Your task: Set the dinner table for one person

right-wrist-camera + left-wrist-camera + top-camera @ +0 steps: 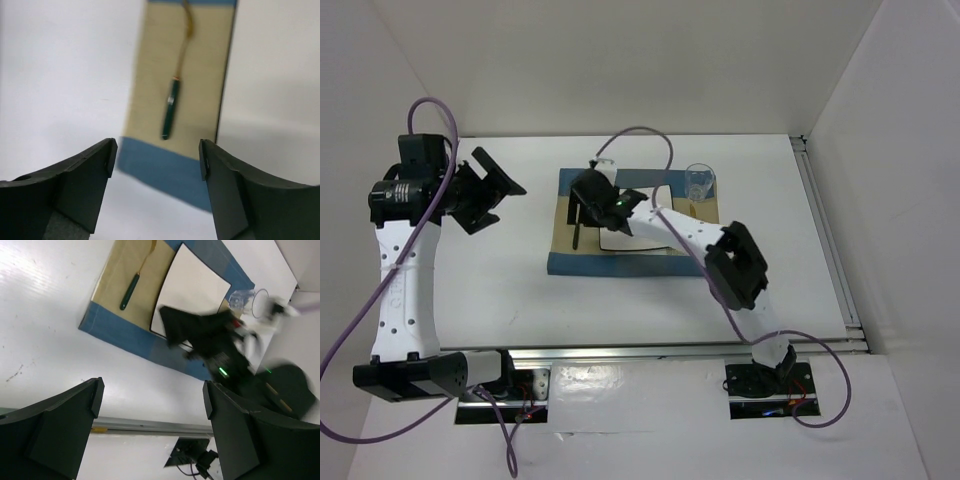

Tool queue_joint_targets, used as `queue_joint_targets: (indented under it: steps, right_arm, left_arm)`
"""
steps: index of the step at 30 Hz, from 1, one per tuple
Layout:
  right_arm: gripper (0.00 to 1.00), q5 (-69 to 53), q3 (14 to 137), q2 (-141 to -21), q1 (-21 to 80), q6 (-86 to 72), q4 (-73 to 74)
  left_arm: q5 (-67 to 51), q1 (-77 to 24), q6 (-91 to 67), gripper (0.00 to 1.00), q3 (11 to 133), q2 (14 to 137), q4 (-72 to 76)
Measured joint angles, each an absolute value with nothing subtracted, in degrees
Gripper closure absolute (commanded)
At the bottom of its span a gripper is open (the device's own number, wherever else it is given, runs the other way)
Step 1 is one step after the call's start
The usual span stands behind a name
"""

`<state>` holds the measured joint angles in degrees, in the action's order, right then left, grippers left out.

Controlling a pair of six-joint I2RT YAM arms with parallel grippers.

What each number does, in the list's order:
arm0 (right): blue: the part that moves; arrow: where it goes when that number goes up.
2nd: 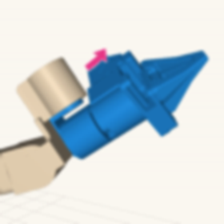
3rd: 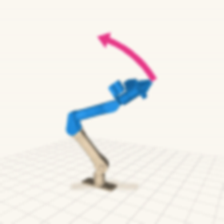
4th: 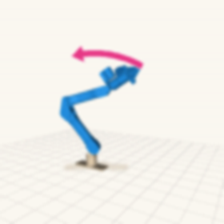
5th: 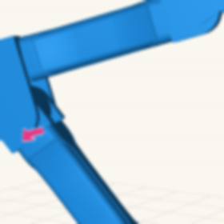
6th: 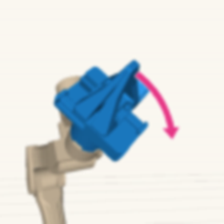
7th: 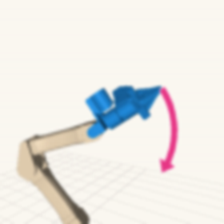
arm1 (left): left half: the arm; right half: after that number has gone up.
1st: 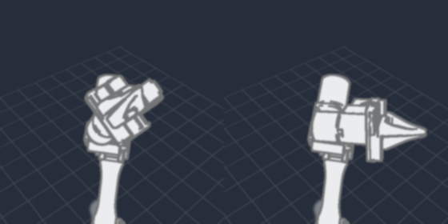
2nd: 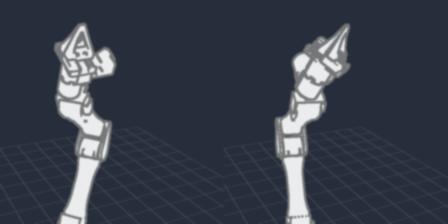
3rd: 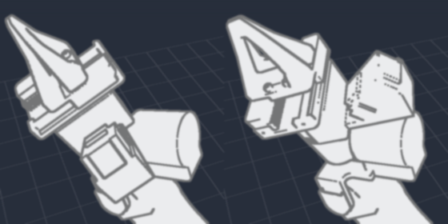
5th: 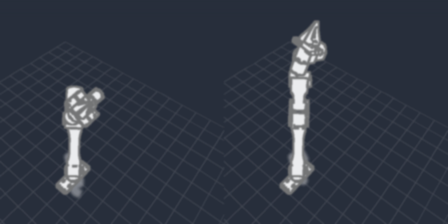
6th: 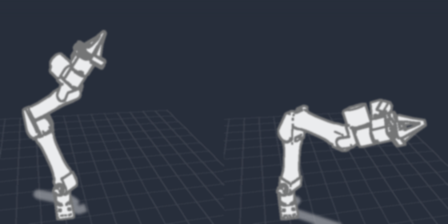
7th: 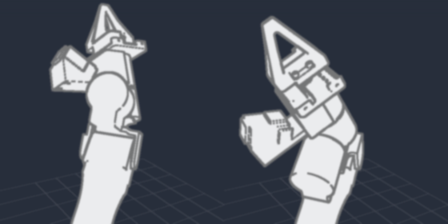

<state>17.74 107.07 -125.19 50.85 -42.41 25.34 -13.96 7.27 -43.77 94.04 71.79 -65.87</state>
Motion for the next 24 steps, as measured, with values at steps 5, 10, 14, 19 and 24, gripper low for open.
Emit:
queue_joint_targets:
  steps: [5,10,14,19,24]
  right_arm:
    - [0.00,15.8,106.9,-109.4,50.5,-36.6,27.1]
    - [0.00,19.5,108.2,-96.9,45.1,-36.7,43.3]
    - [0.00,25.0,101.7,-88.3,34.8,-39.4,56.9]
    - [0.00,26.6,87.3,-74.8,26.3,-39.6,64.1]
    - [0.00,24.6,79.4,-65.5,21.3,-39.6,66.1]
  left_arm:
    - [-12.1,7.3,-41.6,0.00,97.1,75.0,-64.7]
    - [-10.3,6.2,-37.2,0.00,99.5,80.1,-64.3]
    - [-7.5,4.4,-34.4,0.00,99.7,83.1,-64.2]
    - [-5.1,3.4,-32.3,0.00,97.5,83.3,-61.9]
    - [-1.9,2.3,-30.9,0.00,97.1,85.3,-61.3]
